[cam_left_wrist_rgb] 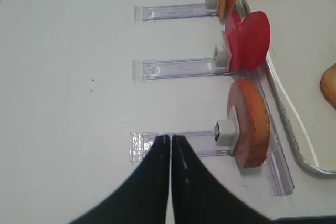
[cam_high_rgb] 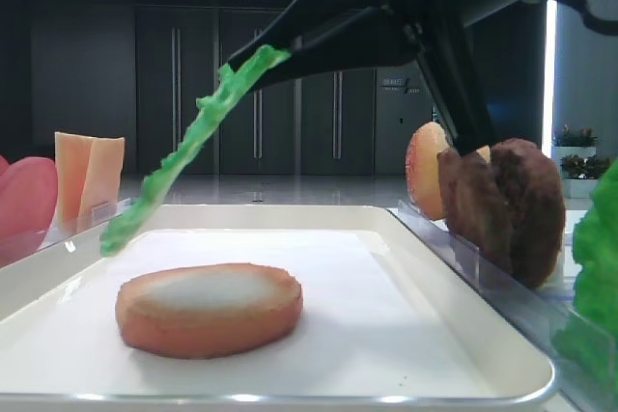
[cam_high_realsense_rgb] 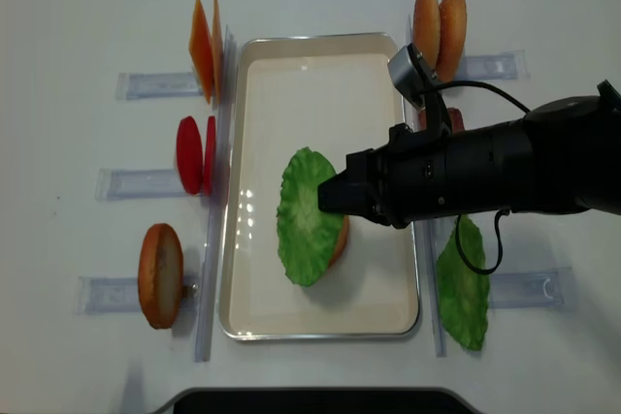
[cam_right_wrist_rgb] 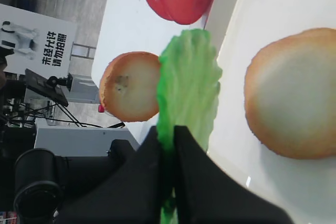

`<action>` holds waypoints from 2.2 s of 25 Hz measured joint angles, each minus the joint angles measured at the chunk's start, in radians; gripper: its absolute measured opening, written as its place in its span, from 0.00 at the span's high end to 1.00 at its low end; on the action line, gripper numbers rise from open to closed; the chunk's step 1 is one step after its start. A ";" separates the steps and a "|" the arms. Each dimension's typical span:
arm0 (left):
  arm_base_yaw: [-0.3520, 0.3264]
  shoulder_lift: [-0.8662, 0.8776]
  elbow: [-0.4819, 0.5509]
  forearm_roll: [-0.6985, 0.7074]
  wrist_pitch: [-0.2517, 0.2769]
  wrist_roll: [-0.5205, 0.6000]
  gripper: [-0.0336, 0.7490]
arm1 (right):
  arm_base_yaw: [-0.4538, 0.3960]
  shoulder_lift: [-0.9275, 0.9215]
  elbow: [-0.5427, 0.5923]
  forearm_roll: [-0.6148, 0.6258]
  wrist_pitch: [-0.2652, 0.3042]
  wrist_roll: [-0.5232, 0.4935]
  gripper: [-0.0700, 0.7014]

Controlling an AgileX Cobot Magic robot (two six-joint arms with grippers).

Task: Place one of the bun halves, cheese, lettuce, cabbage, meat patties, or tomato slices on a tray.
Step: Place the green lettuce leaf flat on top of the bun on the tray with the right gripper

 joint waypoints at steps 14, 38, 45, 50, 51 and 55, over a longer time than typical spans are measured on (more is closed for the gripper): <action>0.000 0.000 0.000 0.000 0.000 0.000 0.97 | 0.030 0.049 -0.042 0.001 -0.030 0.024 0.89; 0.000 0.000 0.000 0.000 0.000 0.000 0.97 | 0.031 0.049 -0.046 0.001 -0.070 0.026 0.89; 0.000 0.000 0.000 0.000 0.000 0.000 0.97 | 0.039 0.092 -0.050 0.001 -0.042 0.025 0.89; 0.000 0.000 0.000 0.000 0.000 0.000 0.97 | 0.052 0.120 -0.062 0.000 -0.041 0.020 0.89; 0.000 0.000 0.000 0.000 0.000 0.000 0.97 | 0.052 0.122 -0.070 0.000 -0.039 0.020 0.89; 0.000 0.000 0.000 0.000 0.000 0.000 0.97 | 0.052 0.133 -0.101 0.001 -0.036 0.019 0.89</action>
